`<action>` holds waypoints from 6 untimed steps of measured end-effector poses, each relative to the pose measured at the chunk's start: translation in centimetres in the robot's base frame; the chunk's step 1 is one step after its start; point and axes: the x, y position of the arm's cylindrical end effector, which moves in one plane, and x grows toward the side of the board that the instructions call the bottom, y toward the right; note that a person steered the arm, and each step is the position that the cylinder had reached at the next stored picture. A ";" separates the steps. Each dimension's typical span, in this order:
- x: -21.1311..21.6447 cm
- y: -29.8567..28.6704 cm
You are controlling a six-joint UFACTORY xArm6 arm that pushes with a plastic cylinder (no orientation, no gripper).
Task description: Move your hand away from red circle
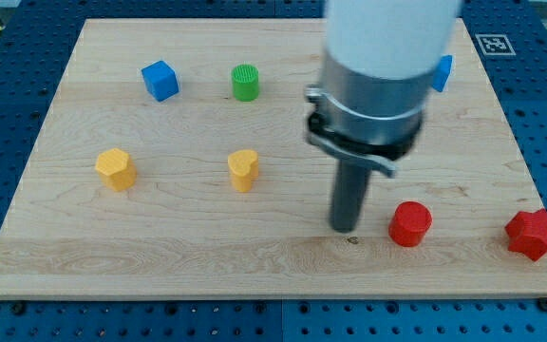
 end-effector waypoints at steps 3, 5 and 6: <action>-0.5 8.5; -11.1 5.4; -12.1 -2.2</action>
